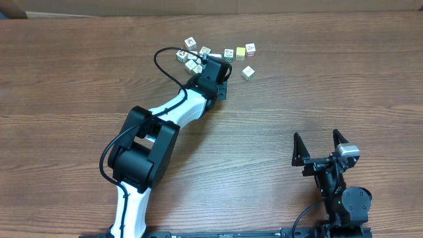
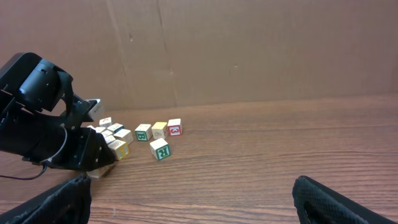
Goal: Form a horizontal line
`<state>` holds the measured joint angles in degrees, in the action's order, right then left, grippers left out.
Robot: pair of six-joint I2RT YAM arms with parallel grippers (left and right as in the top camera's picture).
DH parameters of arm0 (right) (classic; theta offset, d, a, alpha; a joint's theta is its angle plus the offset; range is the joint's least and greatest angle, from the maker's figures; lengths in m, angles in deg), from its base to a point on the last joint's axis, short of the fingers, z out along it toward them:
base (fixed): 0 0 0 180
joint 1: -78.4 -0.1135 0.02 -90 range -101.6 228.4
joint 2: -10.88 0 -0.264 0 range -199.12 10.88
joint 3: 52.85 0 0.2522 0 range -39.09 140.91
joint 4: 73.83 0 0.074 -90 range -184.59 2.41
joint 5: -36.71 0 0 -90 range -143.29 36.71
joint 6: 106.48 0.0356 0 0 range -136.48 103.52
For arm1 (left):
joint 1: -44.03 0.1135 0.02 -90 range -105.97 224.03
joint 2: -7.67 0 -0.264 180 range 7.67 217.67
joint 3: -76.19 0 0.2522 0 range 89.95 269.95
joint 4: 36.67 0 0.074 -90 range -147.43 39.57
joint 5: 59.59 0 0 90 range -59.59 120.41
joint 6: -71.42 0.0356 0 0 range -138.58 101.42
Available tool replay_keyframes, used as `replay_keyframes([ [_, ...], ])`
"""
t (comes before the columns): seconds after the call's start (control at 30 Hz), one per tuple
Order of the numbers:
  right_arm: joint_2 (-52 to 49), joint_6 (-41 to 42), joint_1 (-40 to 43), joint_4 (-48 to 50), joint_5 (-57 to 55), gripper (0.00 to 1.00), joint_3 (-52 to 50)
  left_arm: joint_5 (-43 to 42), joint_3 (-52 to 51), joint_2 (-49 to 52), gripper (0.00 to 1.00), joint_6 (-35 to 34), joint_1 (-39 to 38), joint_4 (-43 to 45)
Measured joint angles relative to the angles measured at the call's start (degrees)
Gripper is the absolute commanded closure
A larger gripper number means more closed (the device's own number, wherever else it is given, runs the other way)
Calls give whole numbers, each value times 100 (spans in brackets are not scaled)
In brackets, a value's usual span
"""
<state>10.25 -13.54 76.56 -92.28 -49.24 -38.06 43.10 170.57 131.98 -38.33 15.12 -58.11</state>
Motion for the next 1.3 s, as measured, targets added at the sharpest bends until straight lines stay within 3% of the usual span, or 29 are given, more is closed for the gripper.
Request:
replay_keyframes([
  [0.2,0,-2,-2,-4,0,0,0,0,0,0,63,15,0,0],
  [0.47,0,0,-2,-7,-2,0,0,0,0,0,58,17,0,-22],
  [0.73,0,0,0,-4,0,0,0,0,0,0,64,17,0,-136],
  [0.9,0,0,0,-4,0,0,0,0,0,0,60,17,0,-138],
  [1.3,0,0,0,-4,0,0,0,0,0,0,61,17,0,-129],
])
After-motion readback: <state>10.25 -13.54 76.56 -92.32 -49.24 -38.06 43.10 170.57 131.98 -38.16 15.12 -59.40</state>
